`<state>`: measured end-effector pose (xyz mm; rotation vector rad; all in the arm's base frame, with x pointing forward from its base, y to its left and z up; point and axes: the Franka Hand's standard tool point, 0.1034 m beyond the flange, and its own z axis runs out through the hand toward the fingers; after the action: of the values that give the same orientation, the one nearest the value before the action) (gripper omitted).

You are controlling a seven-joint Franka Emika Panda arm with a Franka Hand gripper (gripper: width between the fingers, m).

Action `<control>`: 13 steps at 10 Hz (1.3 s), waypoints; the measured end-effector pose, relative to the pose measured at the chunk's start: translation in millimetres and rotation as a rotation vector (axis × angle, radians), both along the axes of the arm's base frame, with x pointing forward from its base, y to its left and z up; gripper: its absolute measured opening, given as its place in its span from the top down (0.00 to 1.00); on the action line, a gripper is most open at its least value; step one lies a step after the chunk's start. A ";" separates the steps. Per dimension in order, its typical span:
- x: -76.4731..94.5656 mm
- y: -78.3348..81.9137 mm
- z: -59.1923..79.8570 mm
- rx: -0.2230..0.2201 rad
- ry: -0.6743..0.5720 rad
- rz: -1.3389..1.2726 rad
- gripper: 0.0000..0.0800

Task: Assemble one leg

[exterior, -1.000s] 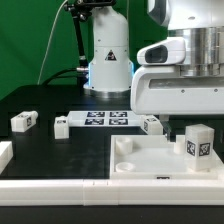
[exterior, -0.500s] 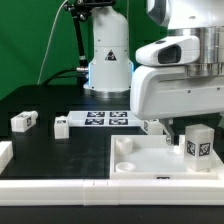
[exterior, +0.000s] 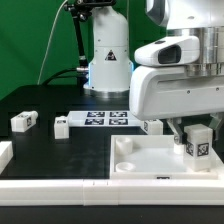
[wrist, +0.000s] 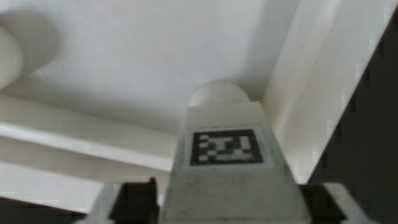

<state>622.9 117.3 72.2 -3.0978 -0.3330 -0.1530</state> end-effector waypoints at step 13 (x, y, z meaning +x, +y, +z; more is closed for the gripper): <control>-4.6 5.2 -3.4 0.142 0.064 -1.341 0.64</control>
Offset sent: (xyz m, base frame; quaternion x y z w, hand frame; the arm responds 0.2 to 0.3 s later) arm -0.0063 0.0010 -0.0052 0.0030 0.0032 0.2348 0.9720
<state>618.3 122.5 68.9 -2.5696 1.6378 -0.0692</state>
